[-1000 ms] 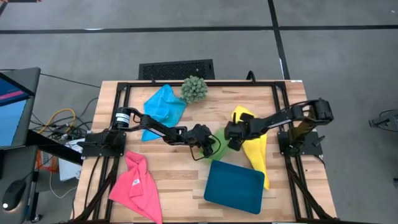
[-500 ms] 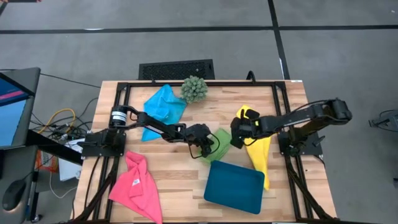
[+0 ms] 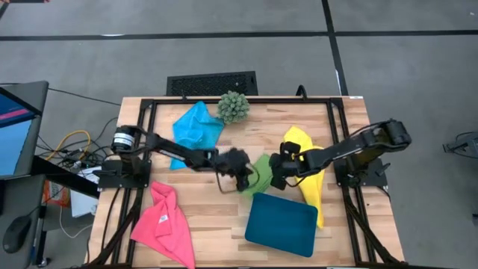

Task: Fold microfiber towels
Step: Fold the green microfiber cloth

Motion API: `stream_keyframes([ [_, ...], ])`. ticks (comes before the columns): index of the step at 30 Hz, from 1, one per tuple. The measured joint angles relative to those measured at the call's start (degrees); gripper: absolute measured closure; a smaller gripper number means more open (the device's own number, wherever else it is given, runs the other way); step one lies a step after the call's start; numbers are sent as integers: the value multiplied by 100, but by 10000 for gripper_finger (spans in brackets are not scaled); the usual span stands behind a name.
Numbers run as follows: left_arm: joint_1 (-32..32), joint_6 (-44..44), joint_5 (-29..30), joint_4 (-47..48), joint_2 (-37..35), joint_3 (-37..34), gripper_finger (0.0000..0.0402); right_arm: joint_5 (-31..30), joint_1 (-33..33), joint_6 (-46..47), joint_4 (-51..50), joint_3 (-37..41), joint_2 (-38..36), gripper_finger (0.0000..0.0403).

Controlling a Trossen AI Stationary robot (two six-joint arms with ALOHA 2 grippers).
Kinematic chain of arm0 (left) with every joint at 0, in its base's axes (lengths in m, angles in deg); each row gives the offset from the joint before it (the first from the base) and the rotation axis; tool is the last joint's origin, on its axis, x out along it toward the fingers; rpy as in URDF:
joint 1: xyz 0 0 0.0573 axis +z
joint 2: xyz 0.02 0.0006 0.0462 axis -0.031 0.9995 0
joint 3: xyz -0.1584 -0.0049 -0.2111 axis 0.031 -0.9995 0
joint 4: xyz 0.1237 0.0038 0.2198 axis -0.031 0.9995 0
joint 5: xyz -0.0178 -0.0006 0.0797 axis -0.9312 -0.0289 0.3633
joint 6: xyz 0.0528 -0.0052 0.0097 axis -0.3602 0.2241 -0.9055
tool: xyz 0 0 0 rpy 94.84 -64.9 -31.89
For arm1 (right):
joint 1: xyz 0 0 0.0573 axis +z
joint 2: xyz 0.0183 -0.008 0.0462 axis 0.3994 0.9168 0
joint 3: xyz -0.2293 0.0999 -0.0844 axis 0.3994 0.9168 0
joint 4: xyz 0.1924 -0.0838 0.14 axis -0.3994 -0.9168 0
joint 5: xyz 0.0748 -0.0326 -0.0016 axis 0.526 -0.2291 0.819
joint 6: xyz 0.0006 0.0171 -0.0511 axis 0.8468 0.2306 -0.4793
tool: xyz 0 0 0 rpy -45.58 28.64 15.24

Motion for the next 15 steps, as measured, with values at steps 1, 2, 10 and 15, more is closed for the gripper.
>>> stream_keyframes([
  [1, -128, 10, 114, -12, 91, 6, 401, 2, 0, 12, 6, 0, 122, 254],
  [2, -229, 21, 234, 64, 151, 4, 401, 9, 2, 12, 14, 2, 213, 256],
  [10, -779, 321, 591, -6, 392, 11, 401, 46, -77, 12, 57, 0, 464, 265],
  [15, -1038, 356, 555, -287, 424, 16, 401, 64, -224, 12, 74, 2, 565, 267],
])
